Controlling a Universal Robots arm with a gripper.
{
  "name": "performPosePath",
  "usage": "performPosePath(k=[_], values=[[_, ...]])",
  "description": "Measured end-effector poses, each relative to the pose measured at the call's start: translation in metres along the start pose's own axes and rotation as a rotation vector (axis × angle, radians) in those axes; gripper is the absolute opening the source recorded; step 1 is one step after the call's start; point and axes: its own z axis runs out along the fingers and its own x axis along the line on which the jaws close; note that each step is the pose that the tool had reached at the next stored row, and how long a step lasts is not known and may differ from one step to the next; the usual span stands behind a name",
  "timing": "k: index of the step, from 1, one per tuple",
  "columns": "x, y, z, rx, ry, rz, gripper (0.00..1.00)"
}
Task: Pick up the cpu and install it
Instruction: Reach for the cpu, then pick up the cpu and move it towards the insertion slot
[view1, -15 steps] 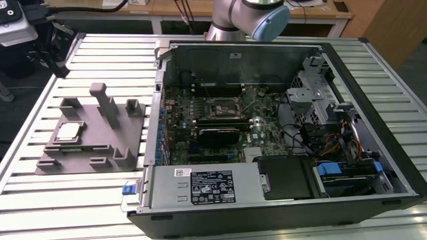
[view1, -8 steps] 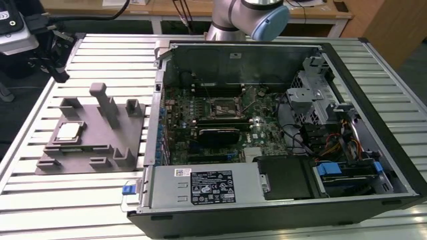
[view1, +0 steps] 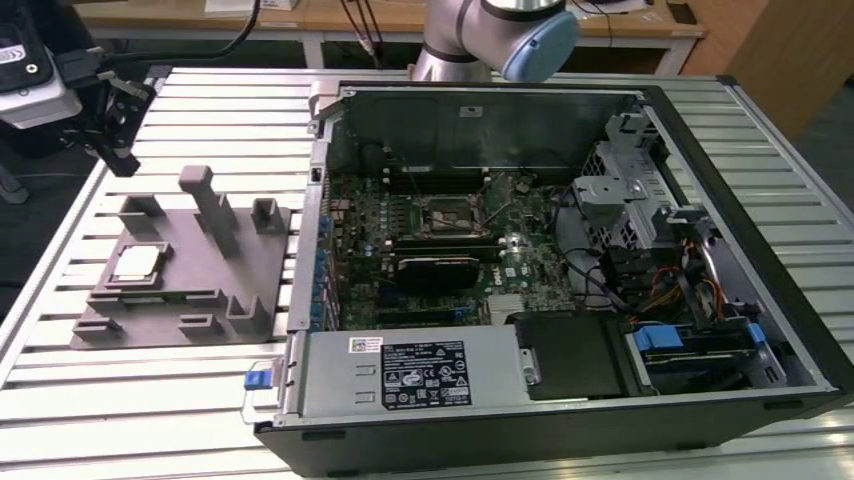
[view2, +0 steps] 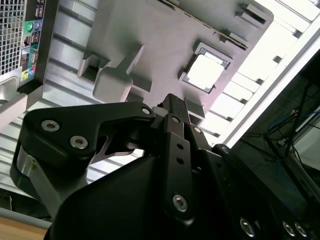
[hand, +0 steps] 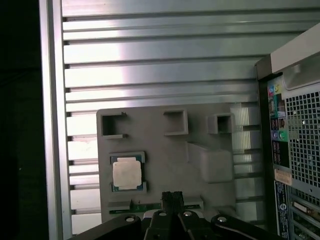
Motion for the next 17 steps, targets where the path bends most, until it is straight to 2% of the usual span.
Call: performPosePath(k=[8, 17], values=[[0.0086, -0.0005, 0.0114, 0.0006, -0.0001, 0.000, 0.11], [0.0100, -0.0006, 0.0121, 0.0006, -0.0001, 0.000, 0.11]])
